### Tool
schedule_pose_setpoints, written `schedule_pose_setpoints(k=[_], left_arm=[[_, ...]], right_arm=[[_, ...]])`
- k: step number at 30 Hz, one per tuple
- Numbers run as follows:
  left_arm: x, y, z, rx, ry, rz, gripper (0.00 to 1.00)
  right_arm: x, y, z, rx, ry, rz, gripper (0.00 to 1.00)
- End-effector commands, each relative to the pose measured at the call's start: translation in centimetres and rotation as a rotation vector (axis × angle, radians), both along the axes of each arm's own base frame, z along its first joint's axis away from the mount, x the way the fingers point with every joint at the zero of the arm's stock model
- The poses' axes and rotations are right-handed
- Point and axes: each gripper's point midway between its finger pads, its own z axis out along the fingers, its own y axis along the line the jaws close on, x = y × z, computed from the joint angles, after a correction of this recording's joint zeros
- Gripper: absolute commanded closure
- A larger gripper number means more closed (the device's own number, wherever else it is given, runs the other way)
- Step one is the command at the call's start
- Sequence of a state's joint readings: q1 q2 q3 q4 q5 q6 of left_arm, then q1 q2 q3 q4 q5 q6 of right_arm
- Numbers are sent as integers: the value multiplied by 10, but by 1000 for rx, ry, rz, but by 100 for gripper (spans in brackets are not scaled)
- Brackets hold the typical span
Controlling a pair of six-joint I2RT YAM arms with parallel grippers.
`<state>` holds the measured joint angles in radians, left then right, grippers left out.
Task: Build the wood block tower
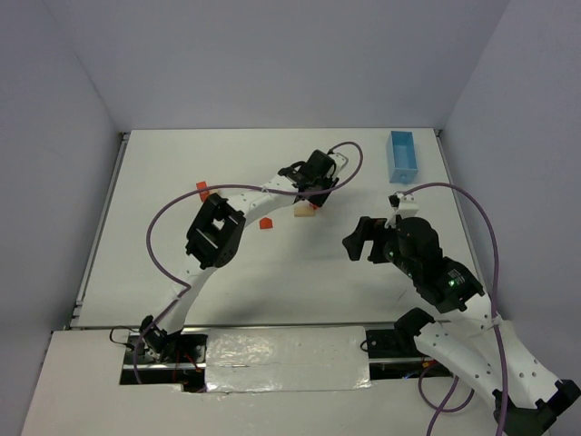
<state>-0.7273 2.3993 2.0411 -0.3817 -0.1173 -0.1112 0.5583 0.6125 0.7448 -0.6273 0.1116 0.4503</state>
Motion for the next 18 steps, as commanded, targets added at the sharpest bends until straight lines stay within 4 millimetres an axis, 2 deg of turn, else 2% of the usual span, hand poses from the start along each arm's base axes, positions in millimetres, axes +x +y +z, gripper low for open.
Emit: schedule_pose_setpoints(k=[1,5,8,9,11,12,13,14,16,17,18], left_arm=[[7,1,11,-17,-29,12,57],[8,3,8,-13,-20,17,58],[9,5,10,-7,-21,22,74],[9,6,12,-9,-22,30,75],[10,8,24,-16,-38,46,80],[12,10,37,-31,-49,66,83],[16,14,46,-30,-68,95,90],[19,20,55,-41,-79,138,94],[32,44,79,-51,-109,263,100],[38,56,95,-66,-128,322,100],[45,85,99,-35,-131,412,100]], right_arm=[[5,6,6,12,-35,21,0],[5,6,7,12,-35,23,0],[5,6,7,12,-38,25,0],[5,6,6,11,-35,25,0],[5,7,7,12,-38,27,0],[6,7,7,11,-35,28,0],[6,7,7,12,-37,28,0],[6,7,7,10,-36,29,0],[6,8,7,10,-37,33,0],[5,8,8,12,-38,34,0],[5,8,7,10,-35,34,0]])
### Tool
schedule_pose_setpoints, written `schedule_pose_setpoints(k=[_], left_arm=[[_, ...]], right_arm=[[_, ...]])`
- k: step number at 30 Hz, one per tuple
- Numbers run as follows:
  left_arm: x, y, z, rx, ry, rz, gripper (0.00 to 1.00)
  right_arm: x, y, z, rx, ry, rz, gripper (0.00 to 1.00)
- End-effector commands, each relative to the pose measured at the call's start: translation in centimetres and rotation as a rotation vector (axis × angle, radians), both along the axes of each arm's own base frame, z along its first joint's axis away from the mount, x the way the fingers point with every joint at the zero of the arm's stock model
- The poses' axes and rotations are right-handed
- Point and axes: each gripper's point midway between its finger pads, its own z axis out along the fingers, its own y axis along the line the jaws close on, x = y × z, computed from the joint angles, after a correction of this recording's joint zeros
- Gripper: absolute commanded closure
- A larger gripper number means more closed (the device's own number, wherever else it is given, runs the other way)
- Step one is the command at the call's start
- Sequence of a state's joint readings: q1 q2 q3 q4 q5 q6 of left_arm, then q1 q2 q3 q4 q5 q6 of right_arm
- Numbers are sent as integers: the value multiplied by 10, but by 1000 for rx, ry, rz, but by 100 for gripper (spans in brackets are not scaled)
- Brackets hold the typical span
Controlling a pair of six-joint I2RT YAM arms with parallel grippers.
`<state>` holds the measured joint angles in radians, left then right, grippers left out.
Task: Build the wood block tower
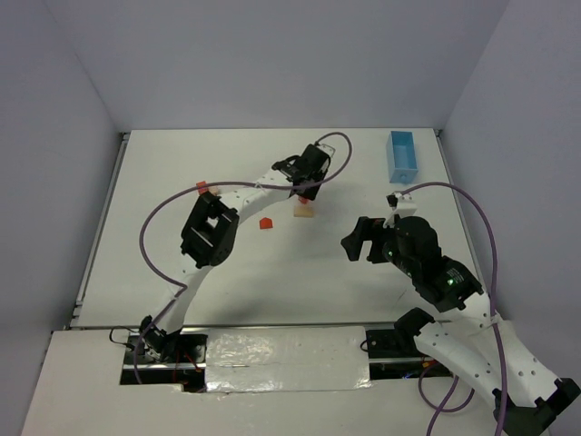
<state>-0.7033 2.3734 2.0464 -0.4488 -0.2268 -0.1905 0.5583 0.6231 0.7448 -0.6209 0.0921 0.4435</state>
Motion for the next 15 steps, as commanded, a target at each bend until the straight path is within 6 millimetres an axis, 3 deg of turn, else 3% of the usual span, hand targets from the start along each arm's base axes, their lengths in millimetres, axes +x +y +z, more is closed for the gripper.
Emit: schedule_pose_setpoints(k=[1,2,4,6,9,11,15], left_arm=[[38,69,93,-83,-132,339,100],[45,98,100,-89,-132,423,100],[43,136,93,-83,-88,552,100],[48,178,100,-108,-75,650,100],[44,221,95,-87,-42,723,100],[41,246,89,-58,-16,777,99],[40,267,81,-31,0,828,99]], right_arm=[[5,4,8,13,-43,15,0],[5,5,9,15,-44,18,0],[5,6,9,17,-44,27,0],[5,7,8,17,-42,31,0],[5,9,9,19,-43,38,0],[5,9,8,19,-43,42,0],[6,11,8,15,-38,47,0]])
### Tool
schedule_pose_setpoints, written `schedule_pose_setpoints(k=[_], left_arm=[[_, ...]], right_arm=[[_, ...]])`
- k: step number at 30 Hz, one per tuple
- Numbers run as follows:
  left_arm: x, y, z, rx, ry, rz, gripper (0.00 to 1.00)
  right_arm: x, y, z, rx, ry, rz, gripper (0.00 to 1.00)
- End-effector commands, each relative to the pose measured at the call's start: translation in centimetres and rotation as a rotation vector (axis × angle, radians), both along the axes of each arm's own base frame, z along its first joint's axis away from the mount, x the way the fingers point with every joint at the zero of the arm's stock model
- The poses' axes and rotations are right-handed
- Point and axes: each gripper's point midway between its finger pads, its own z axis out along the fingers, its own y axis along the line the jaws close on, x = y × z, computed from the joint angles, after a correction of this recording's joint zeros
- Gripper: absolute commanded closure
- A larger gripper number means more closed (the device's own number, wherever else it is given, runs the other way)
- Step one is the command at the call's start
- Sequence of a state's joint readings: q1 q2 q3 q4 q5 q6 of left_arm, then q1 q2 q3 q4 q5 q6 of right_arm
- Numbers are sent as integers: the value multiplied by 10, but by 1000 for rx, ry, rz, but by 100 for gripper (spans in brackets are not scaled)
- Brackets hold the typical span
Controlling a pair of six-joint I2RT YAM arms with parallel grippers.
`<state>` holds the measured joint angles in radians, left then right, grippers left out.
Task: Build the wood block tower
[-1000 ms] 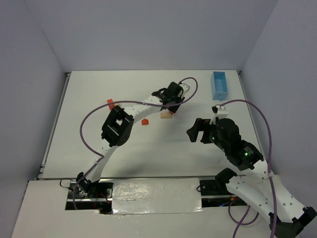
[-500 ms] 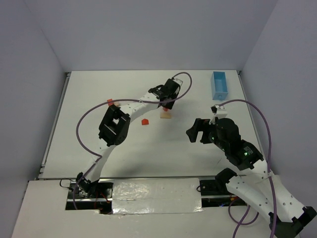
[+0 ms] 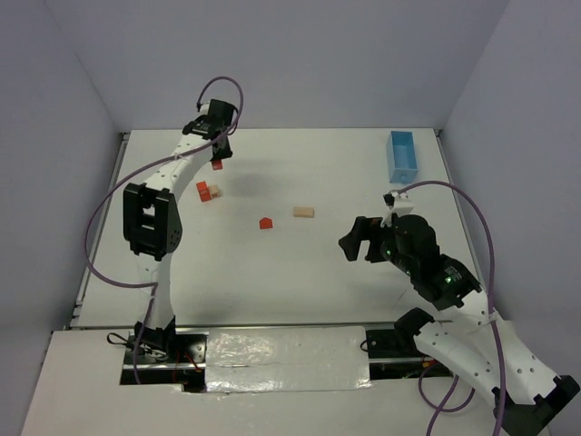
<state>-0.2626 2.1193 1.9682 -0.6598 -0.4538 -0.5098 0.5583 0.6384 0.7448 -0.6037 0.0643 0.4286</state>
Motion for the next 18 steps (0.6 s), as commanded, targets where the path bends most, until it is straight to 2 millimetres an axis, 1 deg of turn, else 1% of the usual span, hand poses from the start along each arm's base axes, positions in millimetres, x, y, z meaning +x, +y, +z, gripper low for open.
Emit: schedule_pose_setpoints(k=[1,5,6,7,12,18], left_arm=[[-18,-7,-10,7,55,23,99],[-24,5,-18,12,70,63,98],[-22,4,-18,7,58,62,96],[-25,6,-22,8,66,66,96],[-29,14,-26,22,73,103,92],[-29,15,-30,10,62,112,87]], right_arm=[[5,6,8,14,-36,19,0],[4,7,5,13,-27,29,0],[4,7,6,16,-31,31,0],[4,8,5,14,-29,33,0],[4,10,4,15,-24,43,0],[3,11,3,19,-19,52,0]])
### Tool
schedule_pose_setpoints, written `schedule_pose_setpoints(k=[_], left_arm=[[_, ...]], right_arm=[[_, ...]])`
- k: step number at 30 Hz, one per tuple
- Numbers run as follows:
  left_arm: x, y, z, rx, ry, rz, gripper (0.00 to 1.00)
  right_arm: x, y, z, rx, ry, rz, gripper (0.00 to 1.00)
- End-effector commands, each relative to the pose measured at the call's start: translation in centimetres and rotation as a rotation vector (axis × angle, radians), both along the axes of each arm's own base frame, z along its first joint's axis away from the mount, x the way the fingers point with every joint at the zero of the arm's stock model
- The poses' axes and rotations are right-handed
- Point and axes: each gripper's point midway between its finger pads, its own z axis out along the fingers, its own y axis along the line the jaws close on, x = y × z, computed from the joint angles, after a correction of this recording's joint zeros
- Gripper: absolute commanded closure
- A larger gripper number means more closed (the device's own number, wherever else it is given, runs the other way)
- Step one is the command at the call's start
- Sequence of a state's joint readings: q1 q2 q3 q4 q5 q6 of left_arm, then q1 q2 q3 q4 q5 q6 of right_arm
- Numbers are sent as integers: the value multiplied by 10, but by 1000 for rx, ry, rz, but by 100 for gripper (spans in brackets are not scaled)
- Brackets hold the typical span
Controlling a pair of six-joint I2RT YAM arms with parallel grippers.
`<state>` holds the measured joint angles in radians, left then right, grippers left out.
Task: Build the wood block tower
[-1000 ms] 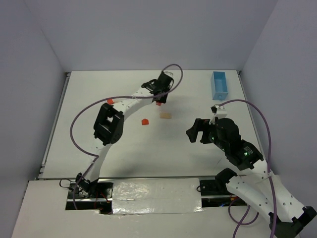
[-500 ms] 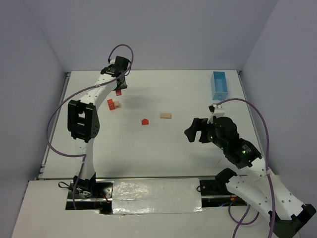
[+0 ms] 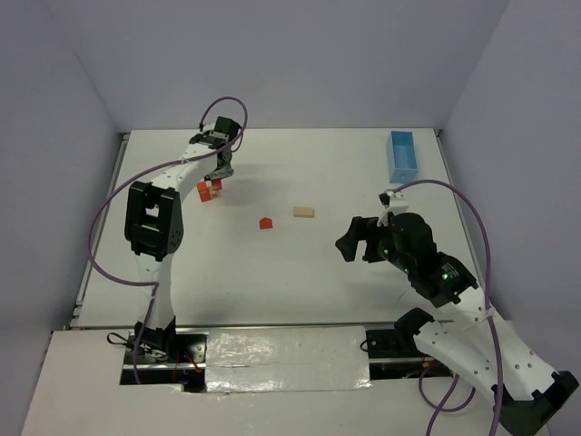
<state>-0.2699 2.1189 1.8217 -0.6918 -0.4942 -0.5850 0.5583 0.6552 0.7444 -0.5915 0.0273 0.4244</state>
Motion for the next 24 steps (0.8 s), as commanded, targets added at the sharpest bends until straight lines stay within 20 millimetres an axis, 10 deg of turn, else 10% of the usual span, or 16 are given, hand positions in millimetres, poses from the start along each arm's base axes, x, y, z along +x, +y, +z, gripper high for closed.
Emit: schedule_pose_setpoints(k=[1,24], left_arm=[[7,6,24,-14,-81,43,86],[10,13,17,-38,-92,67,65]], right_arm=[[3,5,5,10,-32,23,0],[2,9,2,10,-20,52,0]])
